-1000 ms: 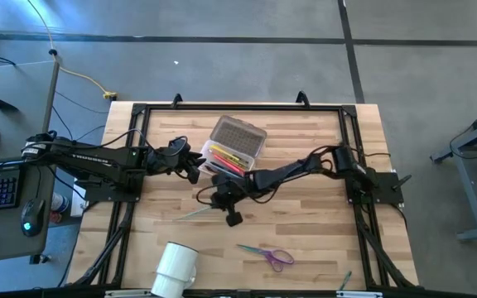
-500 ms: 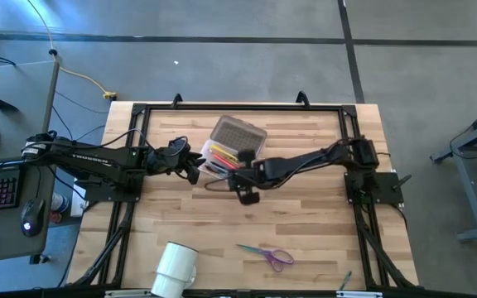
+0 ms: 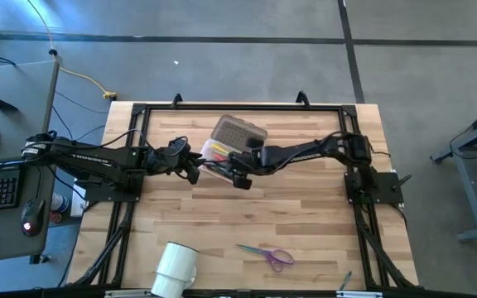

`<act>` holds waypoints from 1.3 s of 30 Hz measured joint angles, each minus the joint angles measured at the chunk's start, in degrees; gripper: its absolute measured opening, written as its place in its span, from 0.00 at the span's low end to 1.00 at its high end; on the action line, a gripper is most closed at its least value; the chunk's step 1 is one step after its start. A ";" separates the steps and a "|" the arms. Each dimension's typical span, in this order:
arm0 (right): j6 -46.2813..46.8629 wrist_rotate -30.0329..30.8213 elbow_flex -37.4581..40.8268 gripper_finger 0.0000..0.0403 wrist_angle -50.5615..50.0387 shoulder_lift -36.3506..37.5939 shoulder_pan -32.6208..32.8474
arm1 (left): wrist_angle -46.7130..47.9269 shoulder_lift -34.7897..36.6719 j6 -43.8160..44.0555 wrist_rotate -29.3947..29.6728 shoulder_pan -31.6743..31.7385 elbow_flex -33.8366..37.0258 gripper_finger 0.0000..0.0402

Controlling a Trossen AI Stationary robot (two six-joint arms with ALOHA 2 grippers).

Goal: Pick & place school supplies into a supply box
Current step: Put the blue pencil into the supply box, then put the dark green crayon into the supply box

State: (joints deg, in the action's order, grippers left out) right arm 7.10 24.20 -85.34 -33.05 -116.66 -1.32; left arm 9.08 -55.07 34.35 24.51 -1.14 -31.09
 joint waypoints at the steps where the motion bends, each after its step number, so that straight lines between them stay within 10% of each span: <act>1: -0.37 -1.56 0.00 0.01 1.09 -0.68 -0.29 | 0.02 0.00 0.00 0.00 0.02 0.00 0.39; 22: -10.61 -2.43 -0.28 0.23 6.31 -2.10 2.03 | -0.11 0.00 0.04 -0.21 0.01 0.00 0.39; 33: -7.57 0.54 -0.24 0.32 -6.96 10.75 10.58 | -0.70 0.00 0.83 -1.45 0.02 0.00 0.39; 39: 11.30 -15.50 -0.25 0.32 -23.64 21.13 15.88 | -0.84 0.00 0.81 -1.51 0.00 -0.02 0.39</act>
State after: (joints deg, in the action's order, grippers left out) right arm 18.40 8.70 -85.59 -56.69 -95.53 14.56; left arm 8.24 -55.07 35.16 23.00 -1.15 -31.11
